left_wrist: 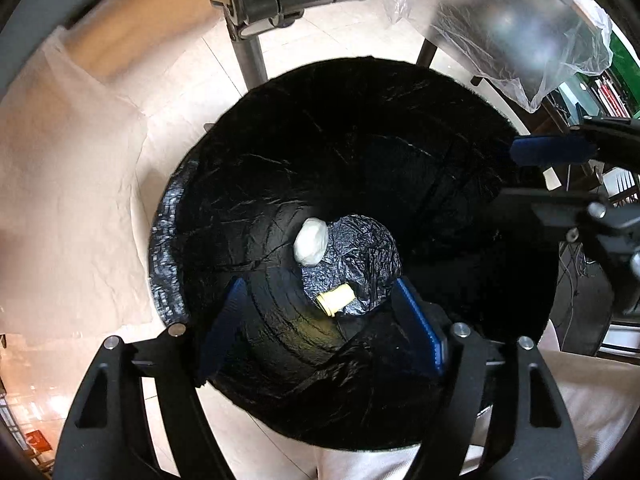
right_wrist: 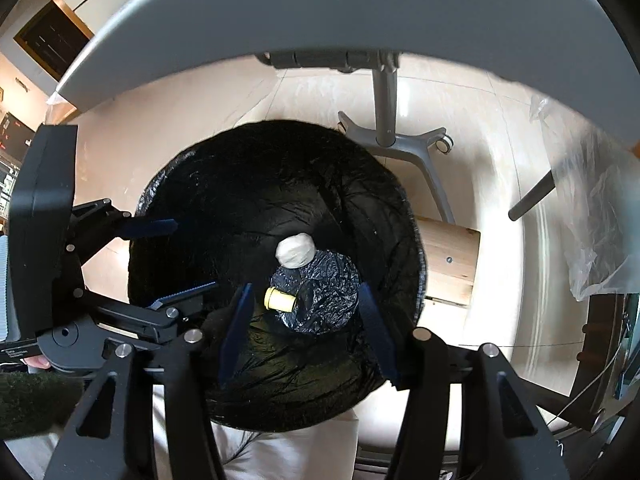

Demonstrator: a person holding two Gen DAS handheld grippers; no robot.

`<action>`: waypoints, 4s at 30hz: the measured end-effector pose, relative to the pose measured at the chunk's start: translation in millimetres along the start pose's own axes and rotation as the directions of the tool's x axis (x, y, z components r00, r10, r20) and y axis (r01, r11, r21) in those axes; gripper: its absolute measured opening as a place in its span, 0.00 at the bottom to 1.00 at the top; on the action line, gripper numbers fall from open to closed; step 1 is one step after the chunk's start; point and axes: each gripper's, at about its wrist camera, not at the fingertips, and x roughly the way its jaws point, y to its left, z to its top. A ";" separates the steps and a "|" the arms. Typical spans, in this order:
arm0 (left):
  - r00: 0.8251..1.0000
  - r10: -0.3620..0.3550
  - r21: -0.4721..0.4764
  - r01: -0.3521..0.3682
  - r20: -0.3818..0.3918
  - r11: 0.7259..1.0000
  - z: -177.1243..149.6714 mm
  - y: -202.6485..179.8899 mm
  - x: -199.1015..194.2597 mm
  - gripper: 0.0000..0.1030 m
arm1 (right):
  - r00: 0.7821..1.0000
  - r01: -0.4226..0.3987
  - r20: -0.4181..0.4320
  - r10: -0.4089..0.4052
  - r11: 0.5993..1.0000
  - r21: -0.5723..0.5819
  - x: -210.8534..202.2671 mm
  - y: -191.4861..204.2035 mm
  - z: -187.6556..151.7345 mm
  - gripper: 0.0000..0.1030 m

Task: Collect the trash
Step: 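Grasp the blue cloth bag with the right tool while the left tool grasps a lavender roller, then lift the blue bag and lavender roller and carry both over the black bin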

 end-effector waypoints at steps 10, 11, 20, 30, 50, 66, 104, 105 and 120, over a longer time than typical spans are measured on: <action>0.984 -0.013 -0.082 0.028 0.180 0.996 -9.1 23.9 -90.5 0.78 | 0.970 0.092 0.225 -0.091 0.996 0.005 -110.5 -6.9 3.5 0.83; 0.977 -0.013 -0.089 0.032 0.213 0.996 -7.6 25.9 -104.0 0.81 | 0.956 0.114 0.271 -0.111 0.994 0.005 -127.0 -6.0 8.2 0.88; 0.807 0.205 -0.197 -0.112 0.554 0.974 24.9 38.7 -225.9 0.94 | 0.812 0.115 0.568 -0.138 0.990 0.077 -220.7 -1.7 67.0 0.96; 0.678 0.330 -0.287 -0.180 0.657 0.941 63.4 50.5 -259.1 0.99 | 0.723 0.029 0.684 -0.102 0.993 0.117 -255.3 3.6 109.2 0.96; 0.912 0.079 -0.211 0.009 0.403 0.977 108.8 48.4 -142.3 0.98 | 0.951 -0.033 0.305 -0.054 0.962 0.272 -104.2 -59.6 245.0 0.89; 0.945 0.026 -0.200 0.042 0.327 0.979 113.8 56.4 -113.0 0.79 | 0.967 -0.072 0.253 0.000 0.959 0.275 -78.4 -59.5 255.0 0.84; 0.935 0.008 -0.190 0.064 0.354 0.980 101.6 65.8 -135.3 0.69 | 0.923 -0.203 0.376 0.079 0.930 0.305 -117.0 -71.3 216.0 0.50; 0.934 0.008 -0.190 0.065 0.357 0.980 100.9 66.9 -137.3 0.69 | 0.923 -0.206 0.377 0.080 0.930 0.306 -117.8 -70.7 215.3 0.50; 0.925 0.079 -0.214 0.002 0.371 0.977 84.3 74.1 -154.5 0.69 | 0.933 -0.129 0.357 0.033 0.960 0.250 -123.9 -48.6 185.3 0.50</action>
